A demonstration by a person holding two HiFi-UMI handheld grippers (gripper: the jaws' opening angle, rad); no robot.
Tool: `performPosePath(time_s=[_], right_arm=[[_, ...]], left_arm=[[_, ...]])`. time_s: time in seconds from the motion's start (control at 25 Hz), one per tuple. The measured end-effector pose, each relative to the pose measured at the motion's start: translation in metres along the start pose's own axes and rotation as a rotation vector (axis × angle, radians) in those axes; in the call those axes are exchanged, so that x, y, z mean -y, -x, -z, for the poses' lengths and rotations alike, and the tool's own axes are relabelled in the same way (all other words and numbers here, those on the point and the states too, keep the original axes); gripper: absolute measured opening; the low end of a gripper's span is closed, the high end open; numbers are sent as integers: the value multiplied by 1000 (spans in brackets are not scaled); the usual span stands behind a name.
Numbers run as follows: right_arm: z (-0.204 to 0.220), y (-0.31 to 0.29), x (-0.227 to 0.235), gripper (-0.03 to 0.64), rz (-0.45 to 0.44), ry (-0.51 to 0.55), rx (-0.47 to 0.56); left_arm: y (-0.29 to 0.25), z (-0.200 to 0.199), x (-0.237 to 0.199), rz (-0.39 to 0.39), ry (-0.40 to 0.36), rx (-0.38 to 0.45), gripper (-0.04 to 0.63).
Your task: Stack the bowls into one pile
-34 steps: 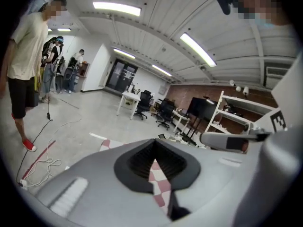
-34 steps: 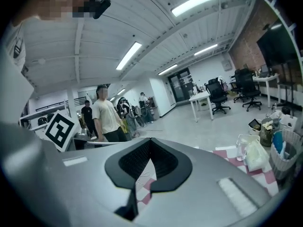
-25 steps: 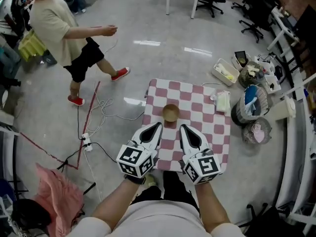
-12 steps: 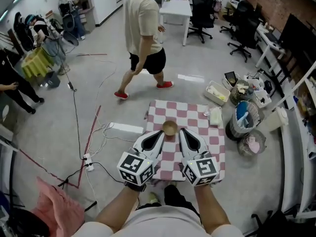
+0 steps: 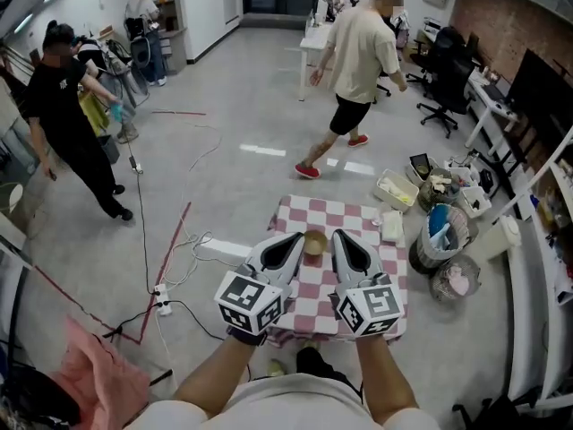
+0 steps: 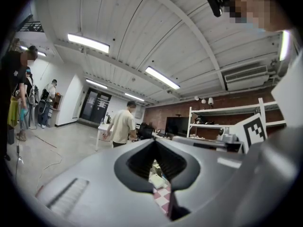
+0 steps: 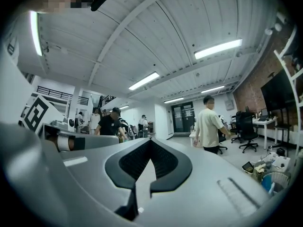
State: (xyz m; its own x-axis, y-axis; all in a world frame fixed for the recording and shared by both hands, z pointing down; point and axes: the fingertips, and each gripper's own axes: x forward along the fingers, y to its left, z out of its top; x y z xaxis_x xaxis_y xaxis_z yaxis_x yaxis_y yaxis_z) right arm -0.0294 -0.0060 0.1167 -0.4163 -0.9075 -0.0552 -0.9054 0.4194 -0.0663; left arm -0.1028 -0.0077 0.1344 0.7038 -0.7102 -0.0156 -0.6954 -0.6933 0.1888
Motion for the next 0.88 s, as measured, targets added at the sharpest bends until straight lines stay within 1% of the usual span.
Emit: performPosePath(time_s=[0.32,0.88], right_arm=[[-5,8,-14,9,-14,6,6],[-6,13,-20,9,-26,2,11]], left_arm=[[11,-7,7,1,-10,15,6],[18,-9,5,-20,-19,23,6]])
